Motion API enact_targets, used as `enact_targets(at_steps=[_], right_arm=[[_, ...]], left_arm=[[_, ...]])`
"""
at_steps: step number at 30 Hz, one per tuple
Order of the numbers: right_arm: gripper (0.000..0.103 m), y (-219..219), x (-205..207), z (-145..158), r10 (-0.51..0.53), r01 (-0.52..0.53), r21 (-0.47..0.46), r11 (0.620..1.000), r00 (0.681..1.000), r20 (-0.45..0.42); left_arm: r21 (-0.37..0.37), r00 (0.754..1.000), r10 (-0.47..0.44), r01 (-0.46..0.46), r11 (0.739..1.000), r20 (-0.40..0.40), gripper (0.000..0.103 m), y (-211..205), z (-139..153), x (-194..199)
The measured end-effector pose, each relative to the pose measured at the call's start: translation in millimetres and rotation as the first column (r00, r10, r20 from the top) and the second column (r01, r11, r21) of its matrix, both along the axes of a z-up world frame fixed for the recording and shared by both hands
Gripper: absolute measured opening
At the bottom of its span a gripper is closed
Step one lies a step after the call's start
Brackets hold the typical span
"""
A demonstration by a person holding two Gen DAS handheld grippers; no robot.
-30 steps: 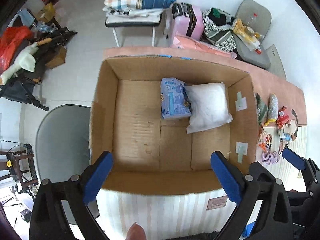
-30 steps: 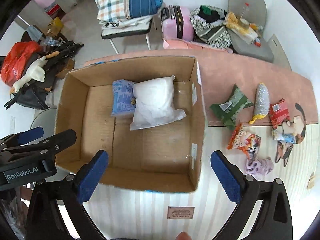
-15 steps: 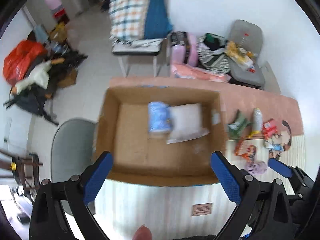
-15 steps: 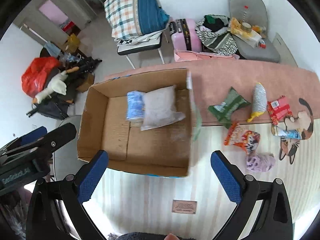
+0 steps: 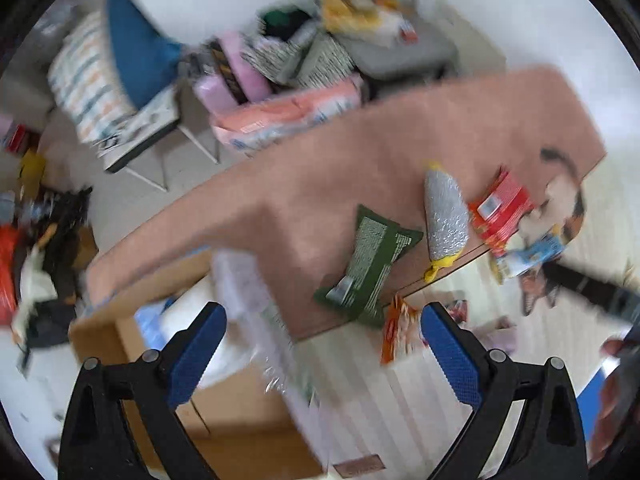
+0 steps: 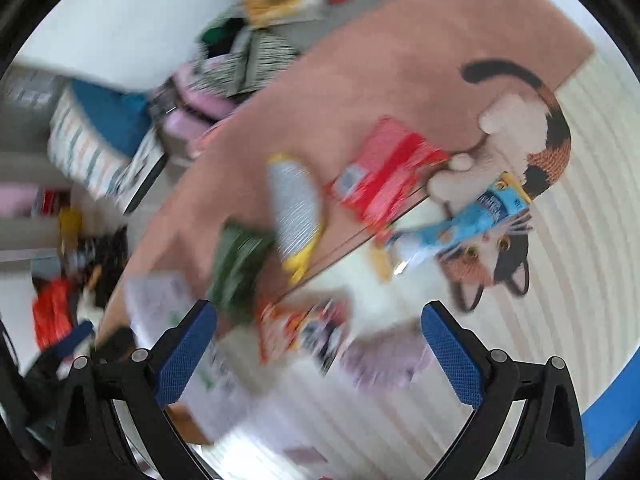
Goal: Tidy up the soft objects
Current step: 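Grasp the green snack packet with the left tool while the right tool grasps the red packet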
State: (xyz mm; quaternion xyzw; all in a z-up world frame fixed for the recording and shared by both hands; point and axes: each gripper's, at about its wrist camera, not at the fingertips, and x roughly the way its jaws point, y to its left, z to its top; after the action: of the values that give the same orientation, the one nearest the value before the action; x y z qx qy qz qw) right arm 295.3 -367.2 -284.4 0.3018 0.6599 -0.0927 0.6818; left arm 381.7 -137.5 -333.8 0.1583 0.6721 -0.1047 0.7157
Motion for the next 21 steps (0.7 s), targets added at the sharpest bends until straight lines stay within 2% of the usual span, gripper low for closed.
enact_targets(at_steps=[3,4,7,9,10,11,12,13,14,15,17,19,21], right_arm=[[0.103,-34.8,29.4,-43.1,-0.081,0.083,0.025,0.996,0.995,-0.065],[0.100,-44.5,35.0,-53.8,-0.099,0.101,0.024,0.995,0.992,-0.084],[0.098,-63.0,52.1,-85.5,-0.164,0.169,0.033,0.985,0.978,-0.129],[0.097,-66.6,64.6,-105.9,-0.177,0.183,0.026,0.983,0.971,-0.158],[0.093,-66.4,67.6,-113.9,-0.178,0.185,0.022,0.983,0.968,-0.175],[0.083,-65.8,72.0,-124.2,-0.176,0.184,0.020,0.983,0.965,-0.196],[0.077,-64.3,75.9,-133.6,-0.163,0.171,0.019,0.985,0.962,-0.219],[0.075,-61.9,78.0,-138.6,-0.142,0.147,0.004,0.989,0.961,-0.239],[0.066,-57.2,81.3,-137.6,-0.104,0.102,-0.022,0.995,0.967,-0.231],[0.064,-49.4,85.9,-135.9,-0.035,0.024,-0.049,0.998,0.973,-0.226],[0.058,-29.2,88.1,-135.7,0.145,-0.171,-0.095,0.981,0.960,-0.239],[0.056,-6.9,82.1,-136.2,0.318,-0.360,-0.127,0.924,0.910,-0.266],[0.056,5.6,73.9,-138.0,0.406,-0.465,-0.154,0.872,0.862,-0.303]], left_arm=[[0.060,0.994,-0.062,0.067,0.996,-0.086,0.099,-24.5,-50.0,20.1],[0.076,0.991,-0.082,0.091,0.993,-0.110,0.099,-30.7,-64.0,23.1],[0.125,0.969,-0.143,0.171,0.977,-0.202,0.099,-47.2,-108.8,28.3],[0.122,0.953,-0.154,0.191,0.974,-0.262,0.099,-51.4,-129.9,28.6],[0.116,0.950,-0.142,0.180,0.977,-0.279,0.099,-50.3,-135.8,30.1],[0.100,0.948,-0.124,0.160,0.982,-0.294,0.094,-49.5,-141.4,31.4],[0.081,0.945,-0.098,0.129,0.988,-0.310,0.087,-47.4,-146.4,33.3],[0.076,0.943,-0.075,0.105,0.992,-0.324,0.066,-44.7,-149.6,35.3],[0.068,0.937,-0.039,0.066,0.995,-0.346,0.051,-40.0,-153.3,37.6],[0.047,0.927,0.015,0.002,0.999,-0.375,0.044,-33.0,-156.7,40.1],[0.020,0.909,0.123,-0.125,0.992,-0.398,0.041,-17.7,-158.2,45.3],[-0.014,0.878,0.234,-0.264,0.964,-0.417,0.041,0.4,-157.3,51.0],[-0.040,0.857,0.306,-0.353,0.935,-0.414,0.041,14.0,-154.6,55.6]])
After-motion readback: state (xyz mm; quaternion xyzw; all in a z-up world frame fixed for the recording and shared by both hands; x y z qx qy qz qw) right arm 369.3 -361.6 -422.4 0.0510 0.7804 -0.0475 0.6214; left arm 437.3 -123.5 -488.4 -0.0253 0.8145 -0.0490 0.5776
